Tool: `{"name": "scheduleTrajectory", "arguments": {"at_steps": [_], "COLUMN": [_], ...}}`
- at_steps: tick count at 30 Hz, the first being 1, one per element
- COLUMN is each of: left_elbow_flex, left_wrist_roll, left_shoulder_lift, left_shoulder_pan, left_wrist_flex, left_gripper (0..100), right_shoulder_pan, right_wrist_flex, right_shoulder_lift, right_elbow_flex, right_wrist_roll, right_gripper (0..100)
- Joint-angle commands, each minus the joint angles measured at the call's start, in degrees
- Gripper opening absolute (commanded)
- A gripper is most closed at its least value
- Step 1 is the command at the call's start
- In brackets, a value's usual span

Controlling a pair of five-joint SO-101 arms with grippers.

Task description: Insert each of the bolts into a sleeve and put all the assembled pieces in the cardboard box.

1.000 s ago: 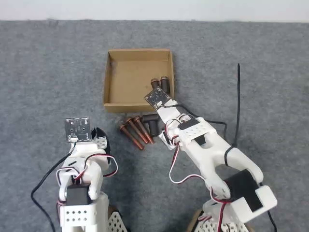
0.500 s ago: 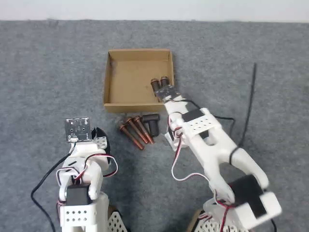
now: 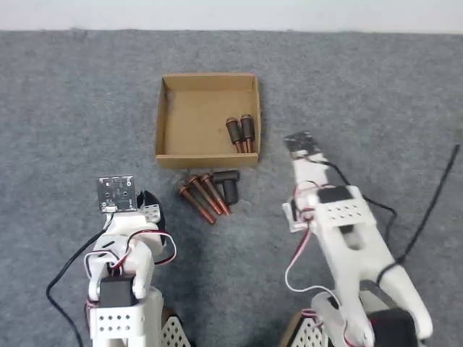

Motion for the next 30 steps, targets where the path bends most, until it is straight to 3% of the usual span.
{"name": "scheduleTrajectory", "arguments": {"at_steps": [1, 15, 19, 30], "left_elbow_flex": [-0.66, -0.66, -0.66, -6.9], "left_wrist_roll": [-0.7, 0.88, 7.74, 6.86], "left_shoulder_lift": [-0.53, -0.53, -0.53, -0.44], "left_shoulder_pan": [0.18, 0.44, 0.53, 0.18], "left_wrist_flex": [-1.23, -1.32, -1.58, 2.2], "left_gripper": [2, 2, 2, 2], "right_shoulder_pan": [5.14, 13.41, 13.23, 13.32], "right_wrist_flex": [-2.15, -5.76, -5.85, -6.99], "right_shoulder_lift": [-5.23, -5.85, -5.76, -5.76], "right_elbow_flex": [1.58, 3.43, 3.43, 4.04], "right_wrist_roll": [-0.44, -0.35, -0.35, -0.35], "right_gripper": [0.6, 0.6, 0.6, 0.6]}}
